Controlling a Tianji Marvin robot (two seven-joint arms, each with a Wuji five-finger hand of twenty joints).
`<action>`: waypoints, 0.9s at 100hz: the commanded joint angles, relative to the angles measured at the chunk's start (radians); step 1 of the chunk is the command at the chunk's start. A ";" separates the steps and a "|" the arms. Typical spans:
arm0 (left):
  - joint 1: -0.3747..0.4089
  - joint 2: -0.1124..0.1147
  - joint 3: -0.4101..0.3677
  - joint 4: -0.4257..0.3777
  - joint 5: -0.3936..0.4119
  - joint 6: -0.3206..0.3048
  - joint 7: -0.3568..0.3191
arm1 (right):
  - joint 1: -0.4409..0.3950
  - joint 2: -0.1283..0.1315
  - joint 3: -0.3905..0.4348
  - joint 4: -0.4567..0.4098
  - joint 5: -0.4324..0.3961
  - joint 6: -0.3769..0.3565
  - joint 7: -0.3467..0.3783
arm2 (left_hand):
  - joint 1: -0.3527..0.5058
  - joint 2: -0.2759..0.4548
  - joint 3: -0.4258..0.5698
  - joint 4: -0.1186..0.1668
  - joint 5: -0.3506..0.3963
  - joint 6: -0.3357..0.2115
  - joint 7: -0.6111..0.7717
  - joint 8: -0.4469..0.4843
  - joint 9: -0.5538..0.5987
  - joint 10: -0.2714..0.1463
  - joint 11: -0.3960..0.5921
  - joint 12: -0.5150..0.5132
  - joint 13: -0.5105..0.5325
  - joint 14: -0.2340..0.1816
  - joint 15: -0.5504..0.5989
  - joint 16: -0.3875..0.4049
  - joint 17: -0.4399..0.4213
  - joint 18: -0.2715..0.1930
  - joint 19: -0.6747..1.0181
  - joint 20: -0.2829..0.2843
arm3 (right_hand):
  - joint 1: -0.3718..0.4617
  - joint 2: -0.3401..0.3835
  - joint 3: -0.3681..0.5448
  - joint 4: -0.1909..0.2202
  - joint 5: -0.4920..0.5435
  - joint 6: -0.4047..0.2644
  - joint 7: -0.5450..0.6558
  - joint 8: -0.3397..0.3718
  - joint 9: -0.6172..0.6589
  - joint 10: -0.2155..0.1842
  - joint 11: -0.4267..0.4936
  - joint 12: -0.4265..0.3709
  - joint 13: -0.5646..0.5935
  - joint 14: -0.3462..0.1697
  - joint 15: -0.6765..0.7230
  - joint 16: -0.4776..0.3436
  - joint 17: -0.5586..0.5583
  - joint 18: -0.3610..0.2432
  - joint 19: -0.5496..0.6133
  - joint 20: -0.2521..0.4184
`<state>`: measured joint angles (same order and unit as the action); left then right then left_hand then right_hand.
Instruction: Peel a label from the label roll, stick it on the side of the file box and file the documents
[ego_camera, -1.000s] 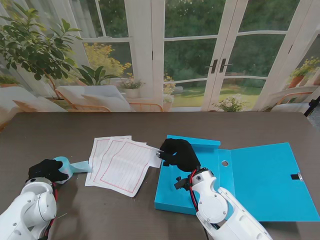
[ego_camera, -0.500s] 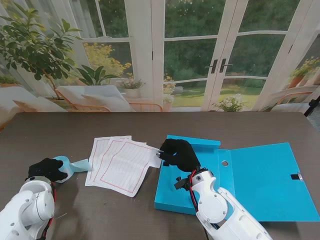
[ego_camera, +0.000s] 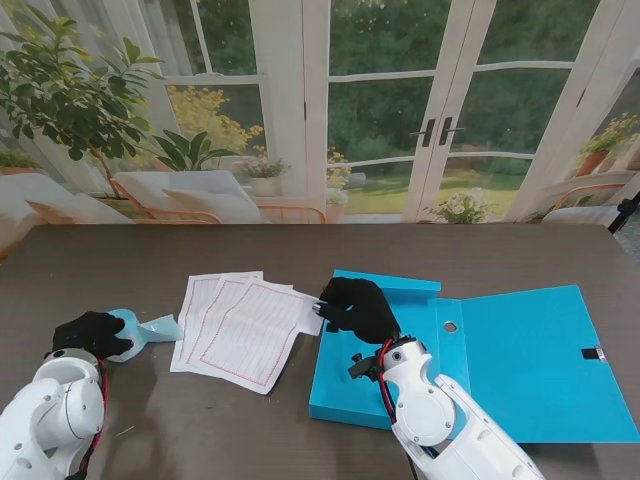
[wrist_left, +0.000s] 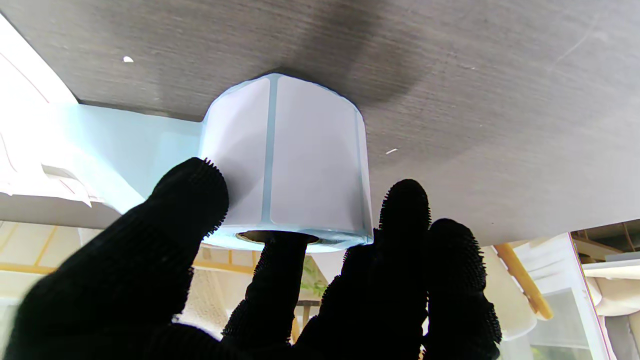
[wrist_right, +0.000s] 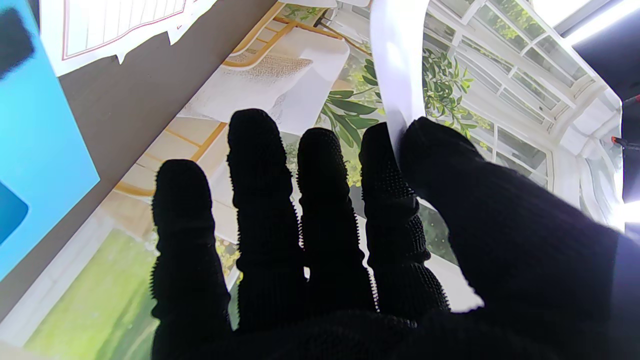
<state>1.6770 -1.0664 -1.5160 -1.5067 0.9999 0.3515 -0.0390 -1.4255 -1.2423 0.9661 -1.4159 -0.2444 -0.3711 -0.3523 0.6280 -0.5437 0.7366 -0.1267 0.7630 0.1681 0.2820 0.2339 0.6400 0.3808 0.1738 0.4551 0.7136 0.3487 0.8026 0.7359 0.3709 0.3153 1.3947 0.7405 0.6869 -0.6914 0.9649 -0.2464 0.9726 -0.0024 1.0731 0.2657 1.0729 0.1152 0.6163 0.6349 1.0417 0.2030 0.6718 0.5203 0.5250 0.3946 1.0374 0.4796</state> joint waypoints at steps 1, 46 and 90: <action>-0.001 0.001 -0.005 -0.012 -0.003 -0.008 -0.022 | -0.001 -0.005 -0.003 0.001 0.002 -0.003 0.014 | -0.029 0.024 -0.016 0.034 -0.036 0.066 -0.054 -0.027 0.005 -0.028 0.007 -0.005 -0.009 0.022 -0.013 -0.006 -0.026 0.002 -0.006 0.021 | 0.077 0.075 0.011 0.011 0.022 -0.086 0.093 0.040 -0.012 0.005 0.014 -0.011 0.037 -0.001 0.015 0.004 -0.135 -0.004 0.031 -0.014; 0.016 0.006 -0.042 -0.078 0.010 -0.052 -0.076 | 0.002 -0.006 -0.004 0.007 0.002 -0.006 0.011 | -0.034 0.046 -0.050 0.037 -0.026 0.043 -0.062 -0.027 0.024 -0.028 0.006 -0.005 0.001 0.020 -0.012 -0.004 -0.023 0.004 -0.006 0.026 | 0.077 0.074 0.010 0.010 0.022 -0.086 0.092 0.039 -0.011 0.005 0.014 -0.010 0.036 -0.001 0.013 0.004 -0.136 -0.005 0.030 -0.014; 0.036 0.002 -0.064 -0.181 0.015 -0.110 -0.077 | 0.004 -0.008 -0.006 0.012 0.003 -0.007 0.006 | 0.167 0.254 -0.679 0.092 0.004 0.032 -0.064 -0.021 0.075 -0.032 0.029 0.036 0.022 0.026 0.009 0.005 -0.002 -0.001 0.009 0.034 | 0.077 0.073 0.011 0.011 0.022 -0.085 0.092 0.040 -0.011 0.007 0.014 -0.010 0.035 0.001 0.013 0.004 -0.137 -0.005 0.029 -0.014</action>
<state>1.7112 -1.0620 -1.5791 -1.6626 1.0206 0.2556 -0.1089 -1.4201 -1.2449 0.9630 -1.4058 -0.2421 -0.3733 -0.3548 0.6803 -0.3861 0.3314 -0.0958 0.7526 0.1940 0.2265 0.2118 0.6964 0.3465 0.1960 0.4704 0.7222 0.3506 0.8023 0.7358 0.3711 0.3152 1.3945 0.7532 0.6869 -0.6912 0.9649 -0.2466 0.9726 -0.0023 1.0732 0.2662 1.0727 0.1152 0.6164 0.6345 1.0417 0.2032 0.6752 0.5203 0.5250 0.3946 1.0375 0.4796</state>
